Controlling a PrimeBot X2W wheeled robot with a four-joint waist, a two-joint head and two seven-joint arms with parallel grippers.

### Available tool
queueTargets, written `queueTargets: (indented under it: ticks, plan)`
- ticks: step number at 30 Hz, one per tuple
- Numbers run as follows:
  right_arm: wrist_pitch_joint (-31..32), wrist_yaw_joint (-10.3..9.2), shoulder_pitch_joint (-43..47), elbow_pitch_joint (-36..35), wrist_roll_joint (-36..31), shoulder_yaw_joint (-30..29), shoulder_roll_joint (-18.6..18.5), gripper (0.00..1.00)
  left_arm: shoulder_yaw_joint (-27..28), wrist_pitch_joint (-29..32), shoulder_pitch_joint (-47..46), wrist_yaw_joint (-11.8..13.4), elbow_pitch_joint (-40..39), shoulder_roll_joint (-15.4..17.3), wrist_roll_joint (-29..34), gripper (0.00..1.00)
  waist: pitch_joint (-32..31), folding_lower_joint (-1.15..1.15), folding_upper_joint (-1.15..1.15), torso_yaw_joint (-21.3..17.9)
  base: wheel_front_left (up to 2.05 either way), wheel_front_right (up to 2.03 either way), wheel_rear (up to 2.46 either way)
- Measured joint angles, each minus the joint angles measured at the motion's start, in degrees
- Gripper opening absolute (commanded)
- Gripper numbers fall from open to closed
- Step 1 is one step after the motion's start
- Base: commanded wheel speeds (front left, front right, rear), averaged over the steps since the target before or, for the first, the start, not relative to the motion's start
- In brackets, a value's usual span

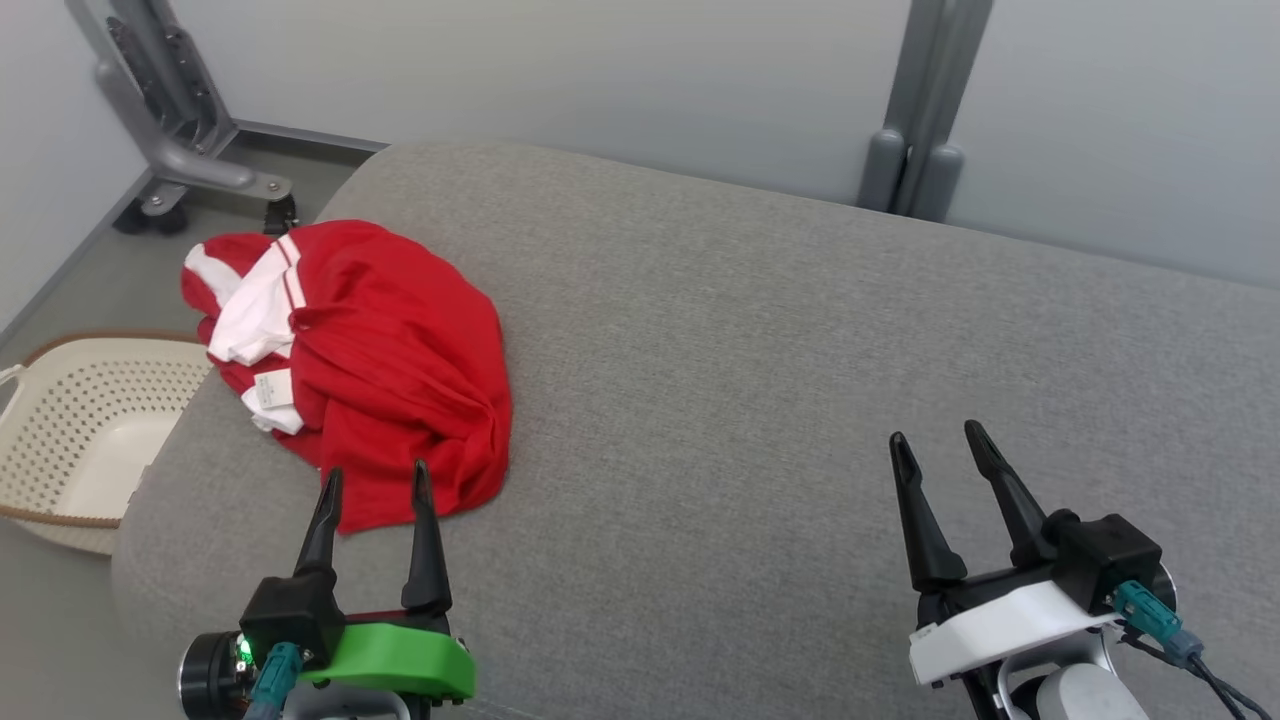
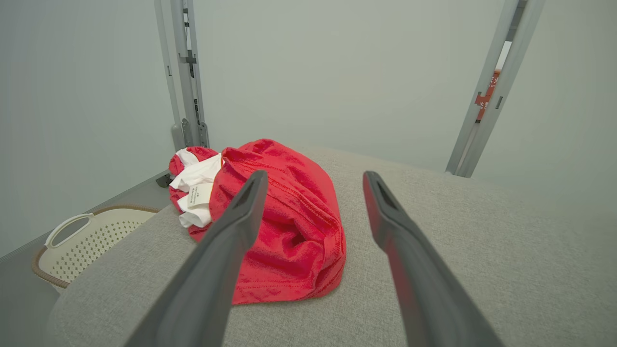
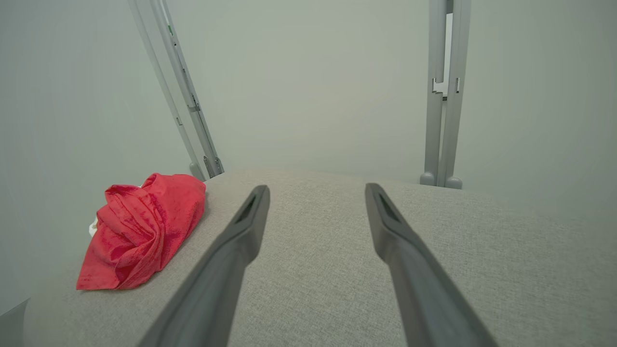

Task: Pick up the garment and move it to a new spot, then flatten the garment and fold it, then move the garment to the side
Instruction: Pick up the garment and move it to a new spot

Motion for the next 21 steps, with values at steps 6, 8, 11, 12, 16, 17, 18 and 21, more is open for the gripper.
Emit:
queueTargets:
  ticks: [6,8,11,12,16,17,18,21]
  plan:
    - [0.00,0.00,-0.09,0.83,-0.44,0.88,0.01,1.00,-0.08,-0.01,0.07,0.18,-0.12,0.00,0.00,1.00,0.01,0.00,0.00,5.68,0.00,0.00,0.00]
    - [0.00,0.00,-0.30,0.91,-0.40,0.97,0.01,1.00,0.08,-0.01,0.09,0.19,-0.13,0.00,0.05,1.00,-0.01,0.00,0.00,6.95,0.00,0.00,0.00]
    - [0.00,0.00,-0.62,0.93,-0.34,1.04,0.01,1.00,0.23,-0.01,0.10,0.19,-0.26,0.00,0.05,1.00,0.01,0.00,0.00,8.55,0.00,0.00,0.00]
    - [0.00,0.00,-0.62,0.98,-0.34,1.08,0.02,1.00,0.27,-0.01,0.10,0.19,-0.31,0.00,0.05,1.00,0.05,0.00,0.00,8.98,0.00,0.00,0.00]
    - [0.00,0.00,-0.71,1.05,-0.34,1.34,0.02,1.00,0.54,-0.01,0.12,0.22,-0.41,0.00,-0.19,1.00,0.58,0.00,0.00,9.76,0.00,0.00,0.00]
    - [0.00,0.00,-0.71,1.11,-0.34,1.42,0.01,1.00,0.68,-0.01,0.12,0.46,-0.52,0.00,-0.45,1.00,0.74,0.00,0.00,9.75,0.00,0.00,0.00]
    - [0.00,0.00,-0.73,1.16,-0.34,1.47,0.01,1.00,0.78,-0.01,0.12,0.49,-0.63,0.00,-0.53,1.00,0.86,0.00,0.00,9.67,0.00,0.00,0.00]
    - [0.00,0.00,-1.08,1.22,-0.41,1.42,0.02,1.00,1.10,0.00,0.10,0.60,-0.86,0.00,-0.89,1.00,1.23,0.00,0.00,9.09,0.00,0.00,0.00]
